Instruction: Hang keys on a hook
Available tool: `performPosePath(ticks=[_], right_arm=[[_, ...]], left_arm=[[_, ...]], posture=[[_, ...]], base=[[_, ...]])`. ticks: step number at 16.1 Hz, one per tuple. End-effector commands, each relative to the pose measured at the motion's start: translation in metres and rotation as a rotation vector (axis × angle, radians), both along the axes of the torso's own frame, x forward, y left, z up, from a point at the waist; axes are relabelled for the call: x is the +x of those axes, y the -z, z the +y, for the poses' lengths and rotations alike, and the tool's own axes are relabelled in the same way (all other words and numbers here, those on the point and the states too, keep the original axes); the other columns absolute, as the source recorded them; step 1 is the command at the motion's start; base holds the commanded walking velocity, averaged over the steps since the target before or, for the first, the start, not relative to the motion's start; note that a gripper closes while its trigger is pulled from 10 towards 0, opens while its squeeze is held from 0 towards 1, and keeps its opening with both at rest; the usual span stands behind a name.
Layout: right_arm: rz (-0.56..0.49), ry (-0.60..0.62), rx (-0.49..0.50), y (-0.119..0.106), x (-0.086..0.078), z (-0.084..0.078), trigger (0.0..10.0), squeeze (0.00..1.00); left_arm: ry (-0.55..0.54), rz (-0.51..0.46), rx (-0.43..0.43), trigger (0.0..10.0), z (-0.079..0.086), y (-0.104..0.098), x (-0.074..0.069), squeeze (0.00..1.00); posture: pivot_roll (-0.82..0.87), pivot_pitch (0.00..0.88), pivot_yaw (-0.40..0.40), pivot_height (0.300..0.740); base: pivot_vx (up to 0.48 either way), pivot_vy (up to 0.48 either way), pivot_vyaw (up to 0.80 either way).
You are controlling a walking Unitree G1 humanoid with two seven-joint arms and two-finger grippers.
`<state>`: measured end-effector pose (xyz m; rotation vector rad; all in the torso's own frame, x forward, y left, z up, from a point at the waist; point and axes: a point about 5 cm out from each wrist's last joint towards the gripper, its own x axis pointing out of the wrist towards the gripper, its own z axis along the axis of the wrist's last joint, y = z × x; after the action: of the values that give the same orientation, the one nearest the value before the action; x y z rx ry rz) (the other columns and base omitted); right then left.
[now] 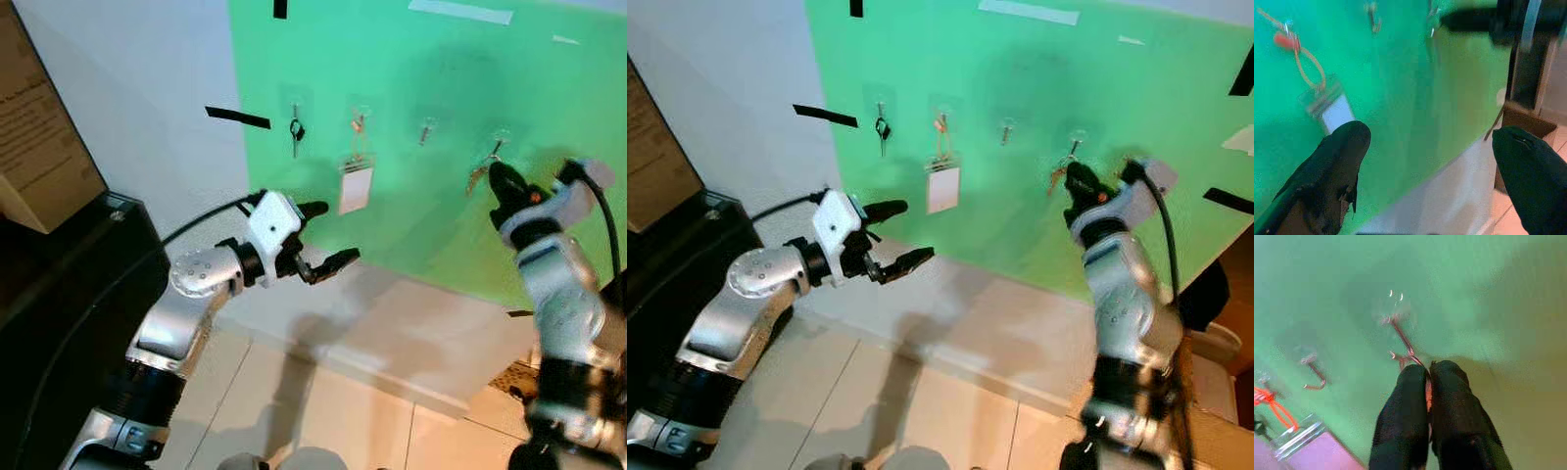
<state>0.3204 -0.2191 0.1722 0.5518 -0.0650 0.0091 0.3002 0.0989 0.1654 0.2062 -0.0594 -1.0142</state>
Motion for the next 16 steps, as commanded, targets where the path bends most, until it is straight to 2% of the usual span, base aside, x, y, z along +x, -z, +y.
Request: performPosePath(ticks=[1,9,10,16], right_arm=[[-0.042,-0.004,-0.009,-0.006,-0.001,0.001,10.0,1.0],[-0.038,0.018,-0.08,-0.003,-0.008,0.004,10.0,1.0],[-0.046,0.012,-0.124,-0.002,-0.011,0.007,10.0,1.0],[0.007,0.001,-0.226,0.017,-0.032,0.022,10.0,1.0]], left_arm=[[0.018,-0.029,-0.021,10.0,-0.002,-0.012,0.002,0.0],[-0.026,-0.021,-0.021,10.0,0.001,-0.008,0.003,0.0],[-0.071,-0.019,-0.02,10.0,0.004,-0.006,0.007,0.0],[-0.289,0.008,-0.004,10.0,0.025,0.007,0.017,0.0]], posture=[[-0.06,0.0,0.006,0.74],[-0.07,0.0,0.016,0.74],[-0.08,0.0,0.023,0.74],[-0.09,0.0,0.03,0.74]], base=[[0.0,0.0,0.0],[0.0,0.0,0.0],[0.0,0.0,0.0],[0.0,0.0,0.0]])
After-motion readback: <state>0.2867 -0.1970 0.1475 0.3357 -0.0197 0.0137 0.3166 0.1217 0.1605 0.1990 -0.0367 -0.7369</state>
